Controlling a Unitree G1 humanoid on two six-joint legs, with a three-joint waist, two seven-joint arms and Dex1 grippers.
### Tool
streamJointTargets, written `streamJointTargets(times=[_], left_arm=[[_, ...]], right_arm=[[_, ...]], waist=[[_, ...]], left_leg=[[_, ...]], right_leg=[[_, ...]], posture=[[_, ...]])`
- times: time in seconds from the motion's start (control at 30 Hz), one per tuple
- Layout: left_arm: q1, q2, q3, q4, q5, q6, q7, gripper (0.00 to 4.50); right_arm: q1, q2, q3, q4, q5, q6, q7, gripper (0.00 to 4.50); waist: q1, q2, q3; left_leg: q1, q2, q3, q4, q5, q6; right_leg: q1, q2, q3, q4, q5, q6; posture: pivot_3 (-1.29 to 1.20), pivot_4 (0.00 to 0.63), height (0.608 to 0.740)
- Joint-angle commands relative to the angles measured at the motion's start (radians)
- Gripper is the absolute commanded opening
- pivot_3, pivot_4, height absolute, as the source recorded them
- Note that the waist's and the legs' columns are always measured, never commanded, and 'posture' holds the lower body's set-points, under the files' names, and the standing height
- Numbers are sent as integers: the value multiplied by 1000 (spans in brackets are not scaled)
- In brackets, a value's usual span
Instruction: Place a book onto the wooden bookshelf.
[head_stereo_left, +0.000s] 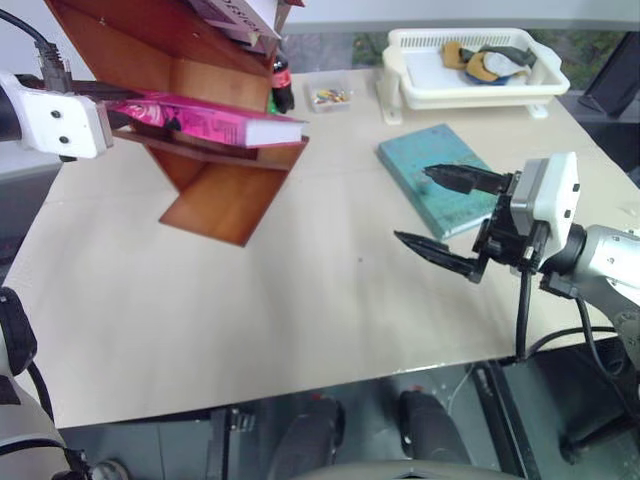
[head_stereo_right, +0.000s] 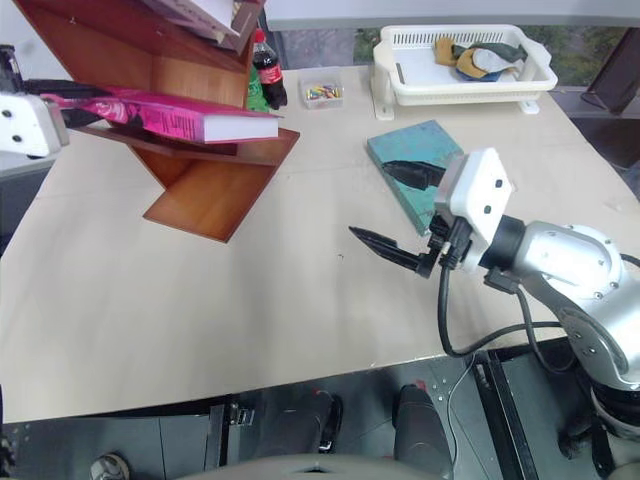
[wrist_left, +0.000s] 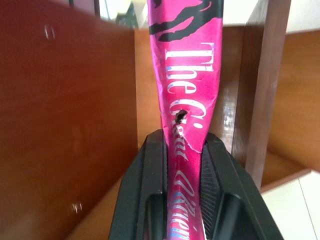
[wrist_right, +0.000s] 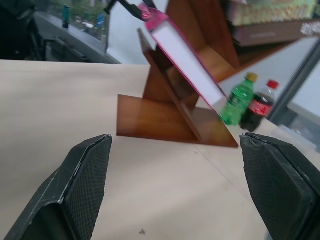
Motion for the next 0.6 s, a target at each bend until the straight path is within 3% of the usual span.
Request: streamJointTargets(times=[0.03,0.1,0.2,0.4,0.6], left_arm=[[-31,25,-15,86,54,15,67,2089],[-35,35,-19,102,65,11,93,3050],[-17,50,32,109,-30,30,26,4123],[53,67,196,55,-269,196,-123,4123],[297,129,358,-129,-515,636,-361,4123]], right_arm=[[-35,10,7,3,-29,-25,18,4232],[-40,16,6,5,-33,-21,23,4232],[-40,25,8,11,-43,-22,30,4232],[-27,39,-2,23,-40,-28,55,4232],[-39,40,10,92,-54,-51,122,4232]], waist=[[0,0,0],[-1,-2,1],[-5,-2,1],[-22,-4,1],[-33,-3,2]], left_leg=[[0,0,0,0,0,0],[0,1,-1,2,0,0],[0,1,0,3,0,0],[-2,1,0,5,0,0],[-1,1,1,6,0,0]], right_leg=[[0,0,0,1,0,0],[0,1,0,4,0,0],[0,1,0,5,0,0],[-2,1,0,5,0,0],[-2,1,2,6,0,0]], posture=[[0,150,740],[0,150,740],[0,150,740],[0,150,740],[0,150,740]])
